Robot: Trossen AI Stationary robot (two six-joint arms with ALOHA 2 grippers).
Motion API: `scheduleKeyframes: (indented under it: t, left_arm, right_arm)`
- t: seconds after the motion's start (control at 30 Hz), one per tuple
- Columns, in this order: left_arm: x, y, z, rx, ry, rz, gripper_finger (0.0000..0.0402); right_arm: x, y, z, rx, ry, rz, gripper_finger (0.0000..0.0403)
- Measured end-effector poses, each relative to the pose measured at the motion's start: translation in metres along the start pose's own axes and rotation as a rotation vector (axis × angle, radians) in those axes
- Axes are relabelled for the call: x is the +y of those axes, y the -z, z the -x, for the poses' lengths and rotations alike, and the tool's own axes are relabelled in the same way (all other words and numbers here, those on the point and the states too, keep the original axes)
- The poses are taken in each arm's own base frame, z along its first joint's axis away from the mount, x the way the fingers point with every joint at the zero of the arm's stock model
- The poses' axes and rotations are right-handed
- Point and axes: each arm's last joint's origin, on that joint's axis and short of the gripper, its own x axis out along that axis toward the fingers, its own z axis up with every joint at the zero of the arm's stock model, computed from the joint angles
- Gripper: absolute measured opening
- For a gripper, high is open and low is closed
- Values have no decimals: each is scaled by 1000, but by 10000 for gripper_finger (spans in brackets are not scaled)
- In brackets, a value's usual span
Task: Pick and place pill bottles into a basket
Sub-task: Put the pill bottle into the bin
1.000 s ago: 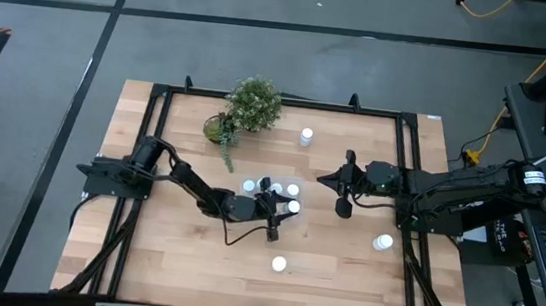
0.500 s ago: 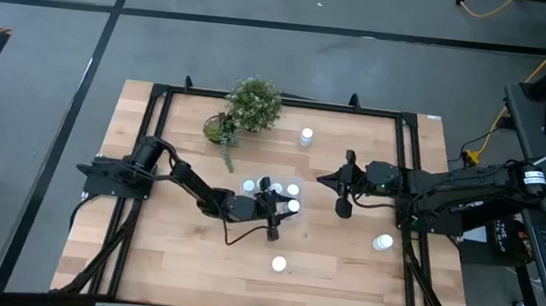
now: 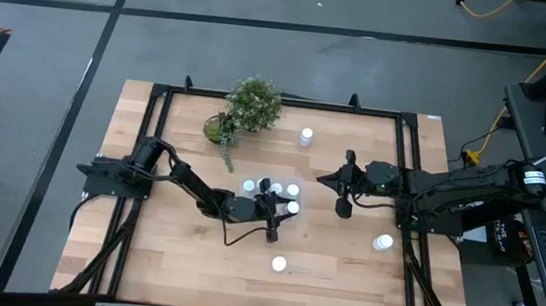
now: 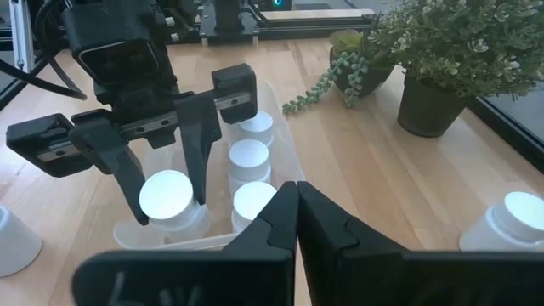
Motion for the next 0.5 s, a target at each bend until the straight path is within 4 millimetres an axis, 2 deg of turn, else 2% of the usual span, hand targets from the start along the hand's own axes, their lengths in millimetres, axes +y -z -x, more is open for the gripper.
scheduleKeyframes:
  t: [0.5]
  left_arm:
    - [-1,8,-3,-81,-24,14,154]
  right_arm:
    - [0,0,0,1,0,-1,12]
